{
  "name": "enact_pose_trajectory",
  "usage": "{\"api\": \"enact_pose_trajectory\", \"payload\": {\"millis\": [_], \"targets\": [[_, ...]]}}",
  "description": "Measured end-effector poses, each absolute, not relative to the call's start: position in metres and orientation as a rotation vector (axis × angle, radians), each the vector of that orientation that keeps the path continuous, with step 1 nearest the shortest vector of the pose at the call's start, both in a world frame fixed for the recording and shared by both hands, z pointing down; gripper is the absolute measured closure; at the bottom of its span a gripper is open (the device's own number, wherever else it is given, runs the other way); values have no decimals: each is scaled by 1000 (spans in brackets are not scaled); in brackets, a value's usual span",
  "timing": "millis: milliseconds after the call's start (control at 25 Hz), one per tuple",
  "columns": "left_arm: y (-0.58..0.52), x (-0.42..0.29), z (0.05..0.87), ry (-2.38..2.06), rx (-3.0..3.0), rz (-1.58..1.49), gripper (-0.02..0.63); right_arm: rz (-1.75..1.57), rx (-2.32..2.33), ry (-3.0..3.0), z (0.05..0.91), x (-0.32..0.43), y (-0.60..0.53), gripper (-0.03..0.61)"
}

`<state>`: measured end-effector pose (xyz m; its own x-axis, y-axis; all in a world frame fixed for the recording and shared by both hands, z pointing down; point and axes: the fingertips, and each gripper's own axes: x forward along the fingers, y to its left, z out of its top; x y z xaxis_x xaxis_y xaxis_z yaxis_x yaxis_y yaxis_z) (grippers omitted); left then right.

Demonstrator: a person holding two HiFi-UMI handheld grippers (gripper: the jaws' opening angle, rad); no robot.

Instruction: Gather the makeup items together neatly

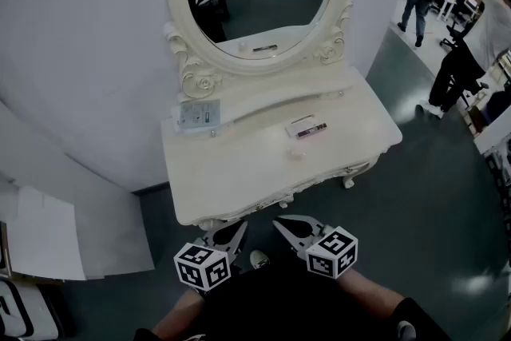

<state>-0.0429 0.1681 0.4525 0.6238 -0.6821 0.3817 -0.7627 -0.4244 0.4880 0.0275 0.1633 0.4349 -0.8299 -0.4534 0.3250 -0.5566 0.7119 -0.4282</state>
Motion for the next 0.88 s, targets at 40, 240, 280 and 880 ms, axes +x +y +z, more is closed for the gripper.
{"api": "enact_pose_trajectory", "payload": {"millis": [40,240,280,880], "targets": [[167,-43,452,-1126,2210,165,604,776,811,-2721,435,27,162,549],[162,-44,454,-1121,2206,160,604,766,798,-2716,436,24,157,549],[161,-44,454,-1121,2204,159,604,764,795,-2716,436,23,157,549],[142,-28,456,-1125,2181,151,604,800,852,-2709,438,56,123,548]]}}
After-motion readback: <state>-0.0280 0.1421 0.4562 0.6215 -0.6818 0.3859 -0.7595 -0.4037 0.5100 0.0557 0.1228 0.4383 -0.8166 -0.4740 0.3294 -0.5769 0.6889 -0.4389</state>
